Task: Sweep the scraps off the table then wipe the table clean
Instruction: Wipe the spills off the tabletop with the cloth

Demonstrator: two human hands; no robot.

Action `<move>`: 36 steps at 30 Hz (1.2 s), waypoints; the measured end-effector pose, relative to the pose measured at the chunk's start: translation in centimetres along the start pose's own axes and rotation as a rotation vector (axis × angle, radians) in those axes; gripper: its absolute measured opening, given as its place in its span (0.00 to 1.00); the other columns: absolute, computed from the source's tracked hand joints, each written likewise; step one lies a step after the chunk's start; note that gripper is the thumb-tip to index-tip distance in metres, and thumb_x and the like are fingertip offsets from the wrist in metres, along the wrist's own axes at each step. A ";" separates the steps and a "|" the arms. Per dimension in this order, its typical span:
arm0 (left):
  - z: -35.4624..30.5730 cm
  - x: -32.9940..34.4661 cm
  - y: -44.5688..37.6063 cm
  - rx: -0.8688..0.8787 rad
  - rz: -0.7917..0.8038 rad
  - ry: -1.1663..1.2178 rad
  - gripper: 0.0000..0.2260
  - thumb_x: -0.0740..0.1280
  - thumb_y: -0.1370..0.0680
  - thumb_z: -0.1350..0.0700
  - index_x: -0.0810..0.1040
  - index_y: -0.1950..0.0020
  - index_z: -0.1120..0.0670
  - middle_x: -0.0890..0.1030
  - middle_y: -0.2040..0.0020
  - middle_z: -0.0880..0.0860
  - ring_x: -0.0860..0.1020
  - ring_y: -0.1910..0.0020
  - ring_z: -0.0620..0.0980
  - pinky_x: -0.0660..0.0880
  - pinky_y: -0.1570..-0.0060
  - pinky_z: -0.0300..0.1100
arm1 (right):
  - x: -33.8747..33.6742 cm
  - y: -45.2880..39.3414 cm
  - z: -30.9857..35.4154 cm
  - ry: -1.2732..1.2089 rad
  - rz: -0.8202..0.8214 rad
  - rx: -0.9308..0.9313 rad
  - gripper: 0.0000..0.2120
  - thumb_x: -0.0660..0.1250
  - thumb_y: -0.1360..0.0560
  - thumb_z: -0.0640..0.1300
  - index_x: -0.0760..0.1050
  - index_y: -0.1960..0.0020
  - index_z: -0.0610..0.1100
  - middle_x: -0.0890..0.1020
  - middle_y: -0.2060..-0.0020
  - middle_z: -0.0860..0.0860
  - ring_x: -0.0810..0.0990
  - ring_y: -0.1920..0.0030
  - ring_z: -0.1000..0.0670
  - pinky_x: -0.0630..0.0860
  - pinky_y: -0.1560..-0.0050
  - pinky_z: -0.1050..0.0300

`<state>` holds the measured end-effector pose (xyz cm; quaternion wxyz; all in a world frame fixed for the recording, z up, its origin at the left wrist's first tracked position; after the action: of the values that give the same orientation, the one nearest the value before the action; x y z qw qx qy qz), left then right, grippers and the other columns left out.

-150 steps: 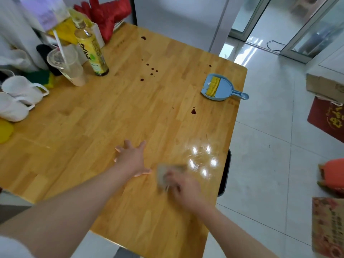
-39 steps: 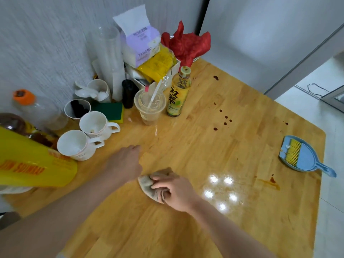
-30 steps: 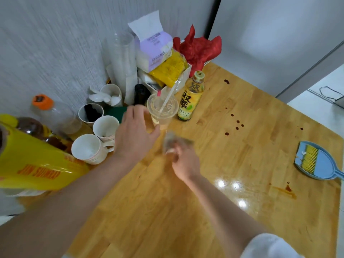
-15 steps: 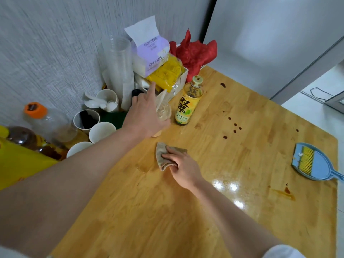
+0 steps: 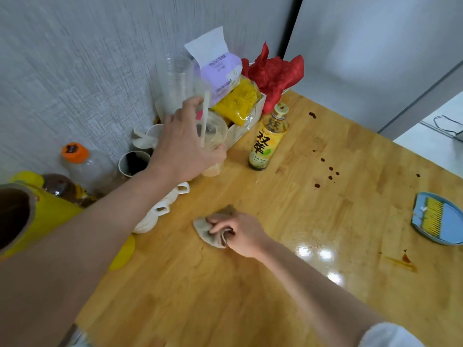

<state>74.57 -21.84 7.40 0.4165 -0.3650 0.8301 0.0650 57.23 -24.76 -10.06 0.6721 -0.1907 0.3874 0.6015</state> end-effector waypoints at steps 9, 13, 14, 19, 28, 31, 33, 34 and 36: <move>0.7 4.7 2.0 -0.081 0.064 -0.082 0.42 0.76 0.34 0.46 0.59 0.25 0.50 0.72 0.34 0.57 0.67 0.35 0.58 0.66 0.34 0.51 | -10.2 7.1 -11.5 0.009 -0.546 0.611 0.20 0.62 0.21 0.40 0.76 0.33 0.55 0.79 0.35 0.54 0.78 0.42 0.46 0.77 0.52 0.51; 1.7 5.3 2.0 -0.127 0.056 -0.111 0.45 0.77 0.34 0.47 0.58 0.24 0.51 0.70 0.31 0.57 0.64 0.32 0.59 0.66 0.33 0.54 | -4.2 6.2 -6.0 0.023 -0.205 0.107 0.20 0.66 0.26 0.38 0.81 0.39 0.56 0.77 0.33 0.61 0.78 0.38 0.51 0.80 0.48 0.50; 2.0 5.3 1.9 -0.136 0.067 -0.101 0.45 0.77 0.34 0.46 0.57 0.23 0.51 0.69 0.30 0.57 0.64 0.31 0.59 0.66 0.33 0.54 | -5.1 6.2 -7.0 -0.003 -0.226 0.110 0.20 0.66 0.26 0.37 0.81 0.40 0.55 0.77 0.33 0.61 0.78 0.37 0.51 0.79 0.47 0.50; 0.2 3.2 3.4 -0.001 -0.195 -0.276 0.44 0.77 0.33 0.42 0.61 0.25 0.55 0.69 0.31 0.59 0.66 0.33 0.60 0.67 0.33 0.55 | -10.3 6.2 -12.9 -0.134 -0.491 0.529 0.24 0.60 0.22 0.37 0.74 0.30 0.55 0.71 0.27 0.59 0.75 0.35 0.49 0.77 0.47 0.53; -6.8 13.0 4.5 0.092 0.057 0.024 0.22 0.68 0.22 0.45 0.69 0.31 0.52 0.73 0.37 0.49 0.74 0.39 0.47 0.72 0.44 0.39 | -8.1 5.7 -11.2 -0.085 -0.208 0.282 0.24 0.61 0.23 0.34 0.78 0.34 0.56 0.70 0.28 0.63 0.72 0.31 0.50 0.75 0.39 0.52; -4.7 17.2 2.4 -0.334 0.088 0.181 0.42 0.73 0.25 0.43 0.51 0.20 0.51 0.63 0.25 0.54 0.63 0.26 0.54 0.65 0.32 0.48 | -8.4 5.4 -12.6 -0.166 -0.202 0.297 0.25 0.59 0.23 0.33 0.78 0.34 0.55 0.71 0.28 0.63 0.74 0.33 0.51 0.75 0.39 0.52; -4.4 18.5 -0.1 -0.379 0.048 0.227 0.48 0.75 0.28 0.43 0.48 0.19 0.50 0.62 0.24 0.55 0.61 0.25 0.56 0.65 0.28 0.53 | -9.2 4.7 -13.4 -0.171 -0.238 0.318 0.24 0.59 0.22 0.34 0.76 0.32 0.55 0.69 0.27 0.63 0.74 0.34 0.49 0.77 0.41 0.49; -4.2 18.4 -1.4 -0.402 0.016 0.248 0.46 0.75 0.28 0.43 0.50 0.20 0.51 0.66 0.25 0.55 0.64 0.26 0.56 0.67 0.30 0.52 | -9.5 4.3 -13.3 -0.149 -0.255 0.312 0.24 0.60 0.21 0.35 0.75 0.30 0.54 0.68 0.26 0.62 0.74 0.34 0.48 0.77 0.41 0.48; -3.5 18.5 -3.2 -0.432 -0.036 0.283 0.38 0.75 0.28 0.44 0.61 0.25 0.52 0.75 0.32 0.53 0.74 0.33 0.56 0.72 0.42 0.45 | -9.9 3.4 -13.4 -0.107 -0.285 0.309 0.23 0.60 0.20 0.37 0.72 0.28 0.54 0.66 0.25 0.61 0.71 0.32 0.48 0.76 0.39 0.47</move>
<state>67.24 -35.85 -3.38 0.2097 -0.4657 0.8403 0.1816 50.35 -40.34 -10.30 0.7912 -0.1060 0.4079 0.4431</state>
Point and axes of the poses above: each hand's wrist, its own y-axis away from the middle knuckle, its own x-axis out of the palm, z = x × y, the point moved 7 cm from there along -y, towards the middle knuckle
